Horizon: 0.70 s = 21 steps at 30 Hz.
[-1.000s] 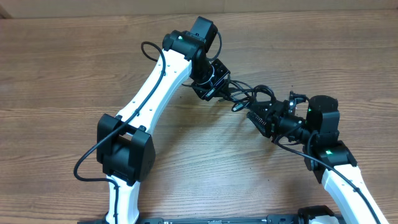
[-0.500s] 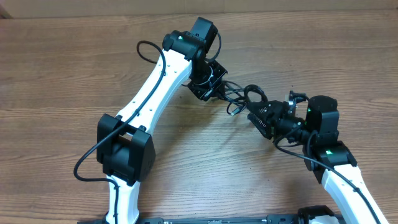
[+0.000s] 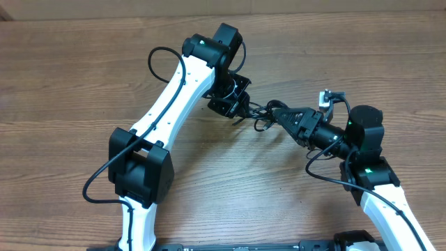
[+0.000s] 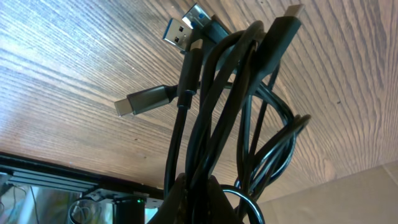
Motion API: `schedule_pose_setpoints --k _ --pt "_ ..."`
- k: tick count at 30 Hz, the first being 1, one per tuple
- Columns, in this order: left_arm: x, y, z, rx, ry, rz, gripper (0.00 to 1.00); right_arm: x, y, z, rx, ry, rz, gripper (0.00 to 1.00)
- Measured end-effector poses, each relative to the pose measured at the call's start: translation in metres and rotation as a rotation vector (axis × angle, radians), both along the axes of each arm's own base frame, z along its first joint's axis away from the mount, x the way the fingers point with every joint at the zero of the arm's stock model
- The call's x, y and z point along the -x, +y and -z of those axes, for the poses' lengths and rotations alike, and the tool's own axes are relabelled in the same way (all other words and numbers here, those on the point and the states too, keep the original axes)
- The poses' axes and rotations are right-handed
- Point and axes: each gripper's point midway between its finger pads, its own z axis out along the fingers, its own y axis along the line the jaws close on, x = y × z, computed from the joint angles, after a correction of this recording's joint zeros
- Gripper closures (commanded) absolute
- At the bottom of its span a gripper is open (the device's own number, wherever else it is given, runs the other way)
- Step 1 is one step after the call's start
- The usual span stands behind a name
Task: Untangle cables
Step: 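Release the cables onto the table and lower the right gripper beside them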
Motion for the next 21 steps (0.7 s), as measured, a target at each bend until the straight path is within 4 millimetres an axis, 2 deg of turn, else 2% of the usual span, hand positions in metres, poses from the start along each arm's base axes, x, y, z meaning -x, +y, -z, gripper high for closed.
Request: schedule_pose_setpoints --k 8,19,21 --pt "0.011 -0.007 -0.006 0.041 0.090 -0.054 0.96 0.002 0.002 -0.003 0.011 -0.038 -0.030 0.60" --pt "0.015 -0.015 -0.012 0.082 0.163 -0.121 0.93 0.003 0.003 -0.003 0.011 -0.041 -0.034 0.60" --pt "0.015 -0.015 -0.012 0.083 0.171 -0.130 0.92 0.003 0.003 -0.003 0.009 -0.038 -0.033 0.72"
